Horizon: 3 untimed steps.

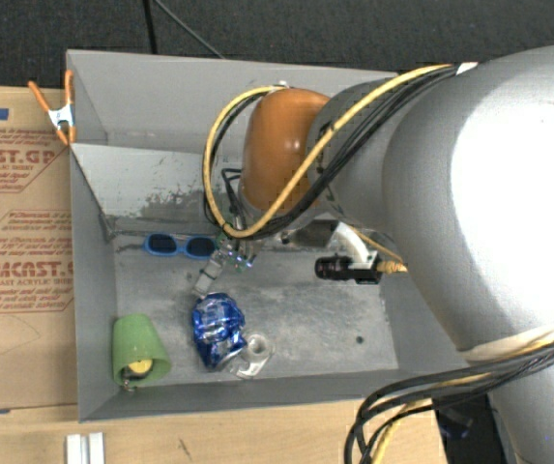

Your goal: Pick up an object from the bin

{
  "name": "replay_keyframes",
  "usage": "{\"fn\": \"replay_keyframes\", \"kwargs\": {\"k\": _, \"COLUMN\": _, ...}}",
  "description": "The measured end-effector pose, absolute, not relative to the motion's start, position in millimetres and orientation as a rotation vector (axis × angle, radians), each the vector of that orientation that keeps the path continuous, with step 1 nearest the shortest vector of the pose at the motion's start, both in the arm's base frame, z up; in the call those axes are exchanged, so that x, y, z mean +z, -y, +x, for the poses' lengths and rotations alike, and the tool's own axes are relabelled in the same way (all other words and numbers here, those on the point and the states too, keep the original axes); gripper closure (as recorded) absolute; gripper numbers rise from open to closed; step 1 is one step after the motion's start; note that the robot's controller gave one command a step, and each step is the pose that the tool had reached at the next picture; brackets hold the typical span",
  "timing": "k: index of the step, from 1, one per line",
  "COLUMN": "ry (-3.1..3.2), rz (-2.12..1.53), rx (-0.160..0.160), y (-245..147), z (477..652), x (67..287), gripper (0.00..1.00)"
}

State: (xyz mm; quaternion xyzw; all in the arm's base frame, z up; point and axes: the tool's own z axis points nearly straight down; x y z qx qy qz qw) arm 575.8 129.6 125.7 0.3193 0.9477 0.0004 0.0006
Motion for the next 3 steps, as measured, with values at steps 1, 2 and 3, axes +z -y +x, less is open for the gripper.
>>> {"fn": "replay_keyframes", "kwargs": {"k": 1, "ry": -2.950, "rz": 1.089, "rx": 0.000, "y": -169.6, "z": 584.7, "x": 83.3, "gripper": 0.00}}
{"fn": "replay_keyframes", "kwargs": {"k": 2, "ry": -2.940, "rz": 1.107, "rx": 0.001, "y": -194.4, "z": 590.6, "x": 75.9, "gripper": 0.00}}
{"fn": "replay_keyframes", "kwargs": {"k": 3, "ry": -3.064, "rz": 0.700, "rx": -0.003, "y": -142.9, "z": 501.7, "x": 97.5, "gripper": 0.00}}
